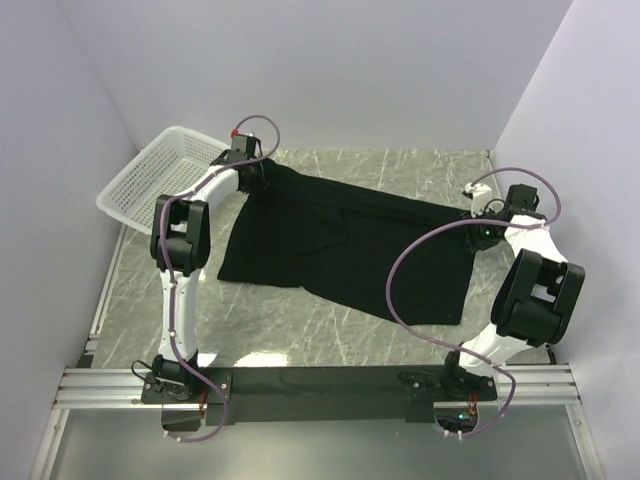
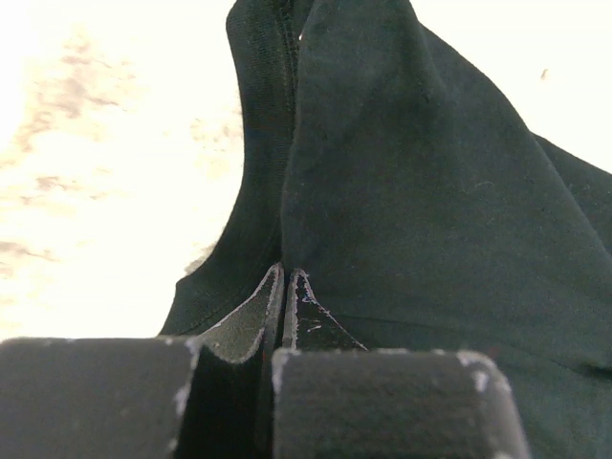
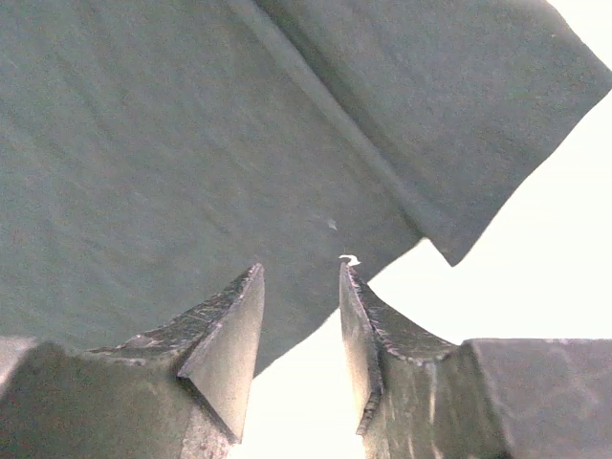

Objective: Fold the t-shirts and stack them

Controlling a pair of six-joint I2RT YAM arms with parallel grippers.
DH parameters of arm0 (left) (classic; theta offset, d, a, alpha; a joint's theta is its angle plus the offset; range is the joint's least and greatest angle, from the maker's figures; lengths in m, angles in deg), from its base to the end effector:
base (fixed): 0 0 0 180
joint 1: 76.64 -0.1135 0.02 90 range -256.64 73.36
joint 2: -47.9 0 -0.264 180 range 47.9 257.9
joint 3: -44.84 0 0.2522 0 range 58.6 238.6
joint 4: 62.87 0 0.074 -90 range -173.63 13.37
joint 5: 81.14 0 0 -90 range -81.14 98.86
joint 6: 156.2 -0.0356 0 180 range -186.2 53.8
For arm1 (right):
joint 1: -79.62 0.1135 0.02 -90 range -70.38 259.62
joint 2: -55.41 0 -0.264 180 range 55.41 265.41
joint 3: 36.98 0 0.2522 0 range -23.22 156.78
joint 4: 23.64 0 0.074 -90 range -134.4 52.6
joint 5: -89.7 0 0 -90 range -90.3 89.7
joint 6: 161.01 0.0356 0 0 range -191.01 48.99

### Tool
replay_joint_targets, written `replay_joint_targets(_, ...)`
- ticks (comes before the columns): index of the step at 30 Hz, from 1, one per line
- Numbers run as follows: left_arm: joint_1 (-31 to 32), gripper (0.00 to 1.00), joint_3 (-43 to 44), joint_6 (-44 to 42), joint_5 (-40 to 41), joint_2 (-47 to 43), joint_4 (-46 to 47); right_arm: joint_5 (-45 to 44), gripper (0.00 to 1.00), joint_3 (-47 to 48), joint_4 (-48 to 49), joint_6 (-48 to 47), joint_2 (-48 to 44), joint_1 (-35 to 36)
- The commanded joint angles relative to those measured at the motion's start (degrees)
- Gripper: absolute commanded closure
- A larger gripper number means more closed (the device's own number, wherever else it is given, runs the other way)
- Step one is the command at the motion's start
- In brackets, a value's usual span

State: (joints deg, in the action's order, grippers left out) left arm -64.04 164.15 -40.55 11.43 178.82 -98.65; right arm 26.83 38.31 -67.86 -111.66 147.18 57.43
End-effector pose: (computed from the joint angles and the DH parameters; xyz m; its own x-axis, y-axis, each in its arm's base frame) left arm 0.5021 -0.1106 0.1816 -0.7290 -0.2802 -0.6246 -0.1412 0.9543 -0.2633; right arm 0.3040 -0.1065 0.2137 -0.6970 -0.3418 -0.6304 -0.4278 0.9037 -0.0171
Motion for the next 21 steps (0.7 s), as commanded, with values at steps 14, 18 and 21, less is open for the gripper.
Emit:
replay_joint_targets(14,-1.4,0.99,1.4,-3.9,-3.2,-1.4,0.8,-1.3,0.55,16.1,0.2,-18.2,14.8,0.3)
replay_joint_targets(18,-1.4,0.99,1.2,-4.3,-3.3,-2.1,1.4,-1.6,0.55,19.8,-3.5,-18.9,17.9,0.5)
replay_joint_targets(21,-1.4,0.99,0.7,-4.4,-3.4,-2.5,1.9,-2.0,0.56,18.9,-3.6,-19.7,17.9,1.1)
